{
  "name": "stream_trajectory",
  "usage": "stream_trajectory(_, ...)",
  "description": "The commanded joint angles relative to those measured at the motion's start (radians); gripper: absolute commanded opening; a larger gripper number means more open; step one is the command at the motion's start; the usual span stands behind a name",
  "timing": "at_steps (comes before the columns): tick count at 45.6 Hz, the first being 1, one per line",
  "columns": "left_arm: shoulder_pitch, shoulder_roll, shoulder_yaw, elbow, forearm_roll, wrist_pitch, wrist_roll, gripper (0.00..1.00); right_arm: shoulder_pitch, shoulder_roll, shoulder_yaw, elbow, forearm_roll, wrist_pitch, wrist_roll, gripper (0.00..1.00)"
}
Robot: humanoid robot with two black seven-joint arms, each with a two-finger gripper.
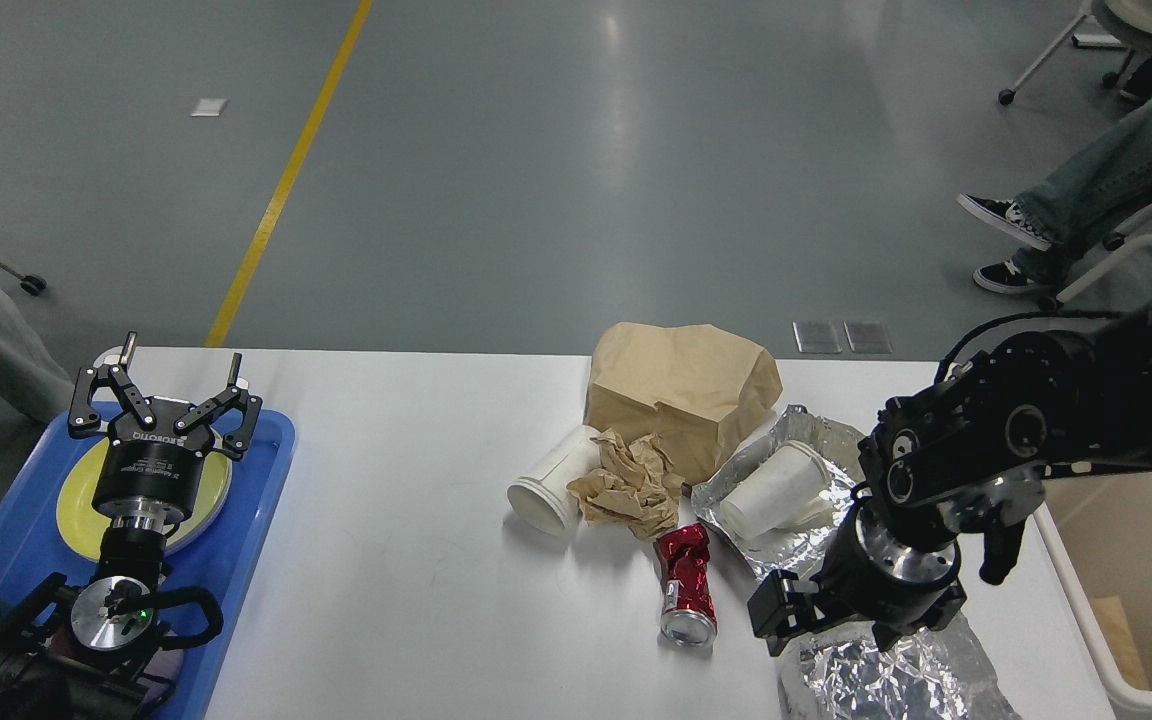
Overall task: Tidy desktop
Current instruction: 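Reach the right gripper down to the crumpled foil and grasp it, then carry the crumpled foil into the white bin and release it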
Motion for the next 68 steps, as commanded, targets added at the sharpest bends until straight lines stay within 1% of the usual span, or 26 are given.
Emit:
stream_trajectory(1, 0.0, 0.0, -0.002, 0.0, 0.0, -0.001, 0.0, 0.96, -0.101, 0.027, 0.033, -0.033, -0.007, -0.094, -0.004, 0.99)
stream_trajectory(6, 0.0, 0.0, -0.002, -0.001, 0.0, -0.001, 0.0, 0.96, -0.174, 0.046, 0.035, -0.067, -0.063, -0.132, -0.005, 0.98)
stream_trajectory(9, 0.0, 0.0, -0.002, 0.0, 0.0, -0.001, 0.0, 0.96, -0.223, 0.055, 0.036, -0.096, -0.102, -0.145, -0.005, 0.92)
stream_trajectory(10, 0.0, 0.0, -0.002, 0.0, 0.0, -0.001, 0.0, 0.96, -0.252, 0.072, 0.036, -0.122, -0.113, -0.157, -0.005, 0.88)
stream_trajectory(11, 0.0, 0.0, -0.002, -0.001, 0.0, -0.001, 0.0, 0.96, -0.271, 0.092, 0.035, -0.142, -0.116, -0.174, -0.005, 0.86)
stream_trajectory(18, 0.0, 0.0, -0.002, 0.0, 0.0, -0.001, 0.0, 0.96, -0.323, 0.101, 0.029, -0.185, -0.124, -0.198, -0.005, 0.86)
stream_trajectory(19, 0.0, 0.0, -0.002, 0.0, 0.0, -0.001, 0.0, 0.96, -0.326, 0.101, 0.027, -0.187, -0.129, -0.2, -0.005, 0.84)
stream_trajectory(20, 0.0, 0.0, 0.0, -0.001, 0.0, -0.001, 0.0, 0.96, -0.329, 0.101, 0.027, -0.187, -0.135, -0.2, -0.004, 0.79)
stream_trajectory(21, 0.0, 0.0, -0.002, 0.0, 0.0, -0.001, 0.0, 0.96, -0.331, 0.101, 0.027, -0.185, -0.139, -0.2, -0.005, 0.7)
stream_trajectory(22, 0.0, 0.0, -0.002, -0.001, 0.0, -0.001, 0.0, 0.96, -0.331, 0.1, 0.027, -0.185, -0.144, -0.198, -0.005, 0.59)
stream_trajectory(24, 0.0, 0.0, -0.002, -0.001, 0.0, -0.001, 0.0, 0.96, -0.331, 0.1, 0.026, -0.183, -0.149, -0.188, -0.005, 0.33)
stream_trajectory(26, 0.0, 0.0, 0.0, 0.0, 0.0, -0.001, 0.0, 0.96, -0.332, 0.098, 0.026, -0.179, -0.149, -0.183, -0.005, 0.08)
stream_trajectory(27, 0.0, 0.0, -0.002, -0.001, 0.0, -0.001, 0.0, 0.96, -0.331, 0.097, 0.026, -0.176, -0.149, -0.182, -0.005, 0.0)
stream_trajectory(33, 0.0, 0.0, -0.002, -0.001, 0.0, -0.001, 0.0, 0.96, -0.332, 0.093, 0.021, -0.176, -0.145, -0.182, -0.007, 0.0)
stream_trajectory(45, 0.0, 0.0, 0.0, -0.001, 0.0, -0.001, 0.0, 0.96, -0.359, 0.095, 0.018, -0.179, -0.136, -0.24, -0.007, 0.0)
stream_trajectory(54, 0.0, 0.0, -0.002, -0.001, 0.0, -0.001, 0.0, 0.96, -0.366, 0.09, 0.018, -0.18, -0.13, -0.243, -0.009, 0.0)
stream_trajectory(58, 0.0, 0.0, -0.002, 0.0, 0.0, -0.001, 0.0, 0.96, -0.359, 0.067, 0.018, -0.177, -0.126, -0.235, -0.009, 0.0)
stream_trajectory(63, 0.0, 0.0, -0.002, -0.001, 0.0, -0.001, 0.0, 0.96, -0.291, 0.029, 0.01, -0.125, -0.119, -0.218, -0.009, 0.0)
stream_trajectory(68, 0.0, 0.0, 0.0, -0.001, 0.0, -0.001, 0.0, 0.96, -0.126, -0.029, -0.037, -0.015, -0.087, -0.171, -0.007, 0.0)
